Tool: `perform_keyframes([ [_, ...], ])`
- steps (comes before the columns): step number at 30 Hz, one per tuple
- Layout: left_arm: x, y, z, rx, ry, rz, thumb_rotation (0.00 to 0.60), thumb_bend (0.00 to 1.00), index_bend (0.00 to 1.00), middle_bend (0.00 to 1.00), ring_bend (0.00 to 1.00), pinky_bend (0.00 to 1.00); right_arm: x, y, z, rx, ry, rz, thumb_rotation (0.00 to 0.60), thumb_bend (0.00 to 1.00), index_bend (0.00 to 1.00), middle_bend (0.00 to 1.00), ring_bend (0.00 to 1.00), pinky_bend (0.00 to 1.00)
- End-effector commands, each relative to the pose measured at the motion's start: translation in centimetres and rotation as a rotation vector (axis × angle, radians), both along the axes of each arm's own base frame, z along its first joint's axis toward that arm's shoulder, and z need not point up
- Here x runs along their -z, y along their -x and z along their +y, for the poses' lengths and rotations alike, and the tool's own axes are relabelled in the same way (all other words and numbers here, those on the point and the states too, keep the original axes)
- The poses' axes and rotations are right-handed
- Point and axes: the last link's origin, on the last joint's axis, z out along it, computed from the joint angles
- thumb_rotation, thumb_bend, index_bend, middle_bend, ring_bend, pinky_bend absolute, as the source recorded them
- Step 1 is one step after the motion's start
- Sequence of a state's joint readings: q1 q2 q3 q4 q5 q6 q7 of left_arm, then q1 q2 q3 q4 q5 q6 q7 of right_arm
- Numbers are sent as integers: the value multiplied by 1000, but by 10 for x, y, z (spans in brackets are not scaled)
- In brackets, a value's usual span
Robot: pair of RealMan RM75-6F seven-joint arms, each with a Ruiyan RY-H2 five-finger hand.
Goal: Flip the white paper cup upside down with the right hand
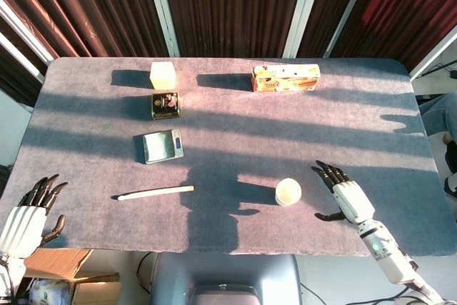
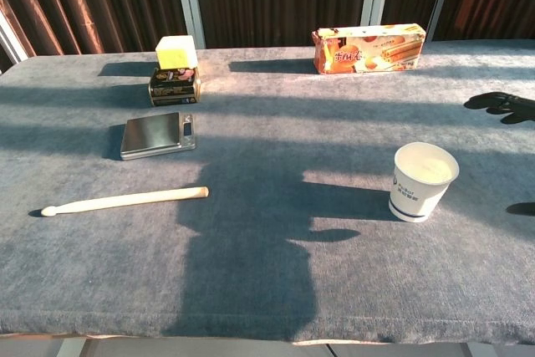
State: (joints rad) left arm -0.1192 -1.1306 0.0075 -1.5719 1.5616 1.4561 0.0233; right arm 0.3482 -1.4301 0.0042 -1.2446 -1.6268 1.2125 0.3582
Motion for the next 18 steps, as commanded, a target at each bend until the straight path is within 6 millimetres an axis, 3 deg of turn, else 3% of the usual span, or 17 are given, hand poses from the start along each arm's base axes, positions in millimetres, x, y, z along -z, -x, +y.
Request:
perform_keyframes([
  [1,-1,0,-1,3,1,0,600,444,161,72,0,221,22,-13,-14,-24,-51,-76,600,205,142,157,146,265],
  [7,-1,0,-1,-2,-4,-1,600,444,162,83,0,222,38,-21,-26,-43,-45,-125,600,205,252,233,237,350],
  [14,-2,0,-1,-4,-2,-8,600,445,164,83,0,224,52,-25,-33,-44,-49,-137,600,205,308,275,289,397],
  [18,-2,1,-1,-7,2,-8,600,446,164,82,0,225,56,-27,-37,-53,-17,-143,600,205,431,344,394,506],
])
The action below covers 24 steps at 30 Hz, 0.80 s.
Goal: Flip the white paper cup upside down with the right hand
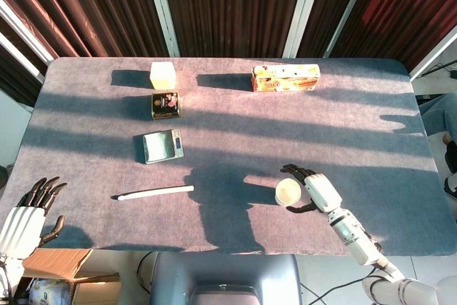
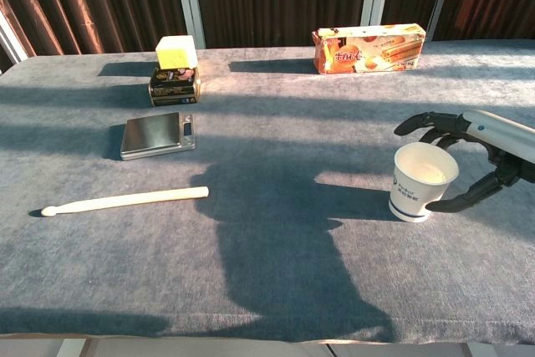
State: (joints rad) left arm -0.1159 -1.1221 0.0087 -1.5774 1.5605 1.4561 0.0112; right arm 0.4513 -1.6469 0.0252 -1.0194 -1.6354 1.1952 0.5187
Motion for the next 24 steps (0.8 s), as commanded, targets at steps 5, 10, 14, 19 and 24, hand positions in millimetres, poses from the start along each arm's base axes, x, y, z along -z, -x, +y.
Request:
perform_keyframes([
  [5,1,0,0,-2,10,2,600,445,164,83,0,226,4,-1,-5,-15,78,-8,600,205,592,469,531,633],
  [10,1,0,0,-5,11,3,600,445,165,83,0,226,-2,-2,-7,-46,137,-20,600,205,617,486,549,648],
  [14,2,0,0,-12,19,6,600,444,165,83,0,227,-16,-8,-5,-139,239,47,600,205,617,486,549,648],
  [19,4,0,1,-16,30,12,600,443,166,86,0,228,-36,-15,-1,-272,359,310,600,205,607,486,549,648],
  [24,6,0,1,-25,40,18,600,443,166,86,0,228,-48,-23,3,-339,420,669,600,205,596,486,549,648],
])
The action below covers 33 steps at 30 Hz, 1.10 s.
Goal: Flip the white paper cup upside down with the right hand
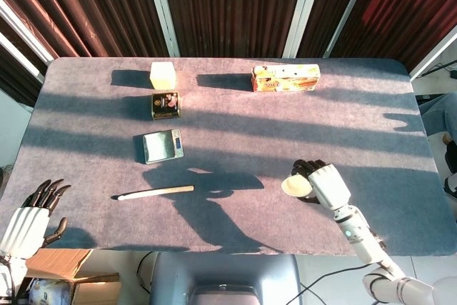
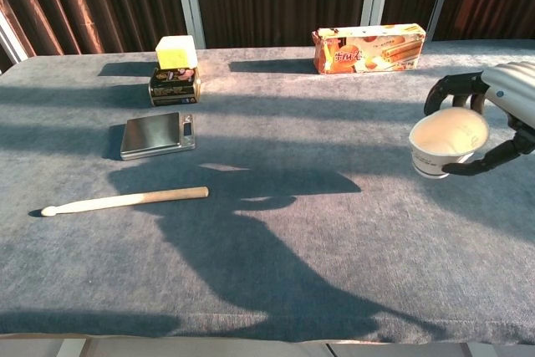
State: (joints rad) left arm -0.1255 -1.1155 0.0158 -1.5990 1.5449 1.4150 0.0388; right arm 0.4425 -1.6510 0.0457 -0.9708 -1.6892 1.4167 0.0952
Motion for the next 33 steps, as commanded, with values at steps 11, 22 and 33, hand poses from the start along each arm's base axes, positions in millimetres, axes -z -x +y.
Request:
perform_keyframes([
  [11,0,1,1,-16,-1,10,600,442,167,89,1,229,2,-12,-1,39,14,543,600,205,572,485,502,619],
  [22,1,0,1,-21,3,13,600,443,168,90,7,231,11,-7,-9,94,-56,459,600,206,299,310,303,475],
  [33,2,0,0,-19,7,14,600,444,168,91,8,231,9,11,-17,152,-112,374,600,205,214,171,205,378],
])
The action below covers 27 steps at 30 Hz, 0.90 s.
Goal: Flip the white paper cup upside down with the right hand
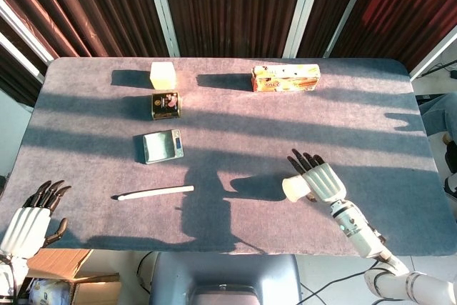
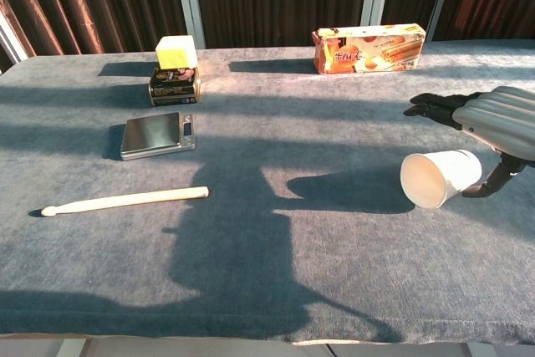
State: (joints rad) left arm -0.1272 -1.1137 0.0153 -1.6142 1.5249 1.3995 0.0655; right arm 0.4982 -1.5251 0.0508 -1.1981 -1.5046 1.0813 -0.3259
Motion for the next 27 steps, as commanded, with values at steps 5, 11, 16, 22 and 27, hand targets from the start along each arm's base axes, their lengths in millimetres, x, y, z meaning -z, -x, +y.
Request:
perform_keyframes([
  [5,1,0,0,0,2,3,600,444,168,91,9,232,3,10,-9,7,-9,-37,600,205,458,343,375,533],
  [11,1,0,0,0,2,3,600,444,168,93,9,232,6,14,-10,-13,4,-36,600,262,610,452,498,635],
  [16,1,0,0,1,3,3,600,442,168,92,10,232,5,15,-9,-34,23,-40,600,295,664,485,530,661],
  [22,1,-1,0,-1,2,1,600,442,168,93,9,232,-12,-4,-7,-253,196,89,600,295,662,485,531,662],
  [27,1,-1,-1,1,4,3,600,443,168,92,9,232,-20,-25,1,-547,422,444,600,296,656,485,525,648],
])
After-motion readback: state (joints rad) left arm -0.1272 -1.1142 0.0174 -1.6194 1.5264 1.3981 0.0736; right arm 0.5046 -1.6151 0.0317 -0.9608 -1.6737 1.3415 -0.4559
